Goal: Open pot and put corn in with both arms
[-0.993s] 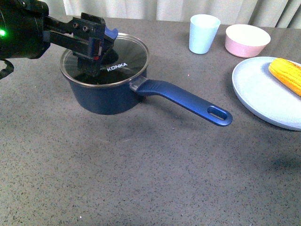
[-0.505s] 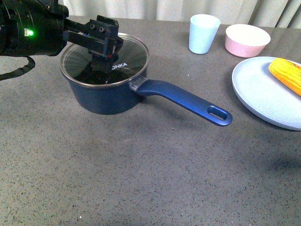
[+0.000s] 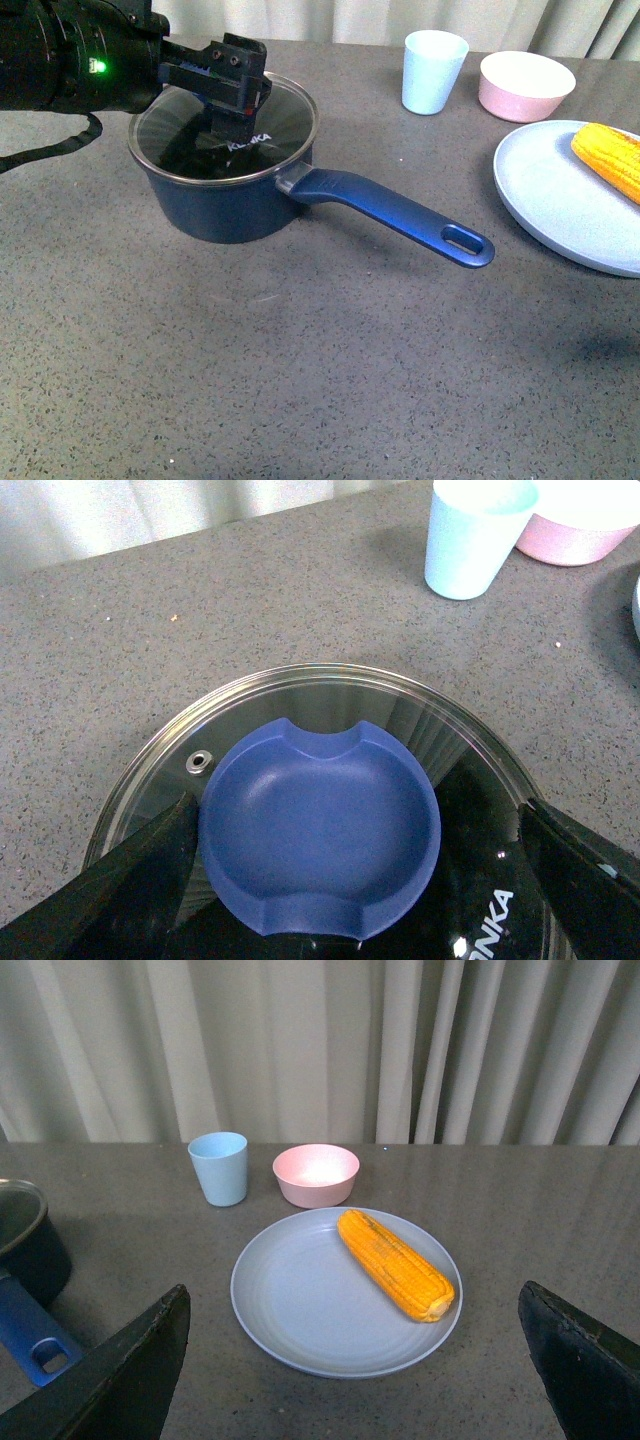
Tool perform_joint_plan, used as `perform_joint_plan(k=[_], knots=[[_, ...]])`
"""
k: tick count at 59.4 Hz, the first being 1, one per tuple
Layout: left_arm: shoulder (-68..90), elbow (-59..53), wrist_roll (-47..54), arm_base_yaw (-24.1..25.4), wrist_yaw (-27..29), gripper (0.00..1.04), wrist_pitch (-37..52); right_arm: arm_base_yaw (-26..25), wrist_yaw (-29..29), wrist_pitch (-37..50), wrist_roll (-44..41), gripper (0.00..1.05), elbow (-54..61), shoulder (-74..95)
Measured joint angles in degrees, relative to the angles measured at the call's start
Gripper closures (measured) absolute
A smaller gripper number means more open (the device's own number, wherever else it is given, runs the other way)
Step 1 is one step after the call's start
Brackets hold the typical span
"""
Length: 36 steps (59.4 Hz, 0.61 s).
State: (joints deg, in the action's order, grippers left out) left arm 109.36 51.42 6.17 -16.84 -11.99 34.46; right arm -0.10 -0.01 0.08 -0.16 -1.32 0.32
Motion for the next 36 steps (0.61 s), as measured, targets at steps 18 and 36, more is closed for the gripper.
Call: perform_joint_plan(k=[18, 36], knots=[[2.36, 3.10, -0.26, 0.02, 0.00, 0.09, -0.85, 0.00, 0.00, 0.00, 0.00, 0.09, 0.00, 0.00], [4.59, 5.90, -0.81, 0.02, 0.00, 0.09, -2.25, 0.00, 0.00, 0.00, 0.00, 0.09, 0.00, 0.00]])
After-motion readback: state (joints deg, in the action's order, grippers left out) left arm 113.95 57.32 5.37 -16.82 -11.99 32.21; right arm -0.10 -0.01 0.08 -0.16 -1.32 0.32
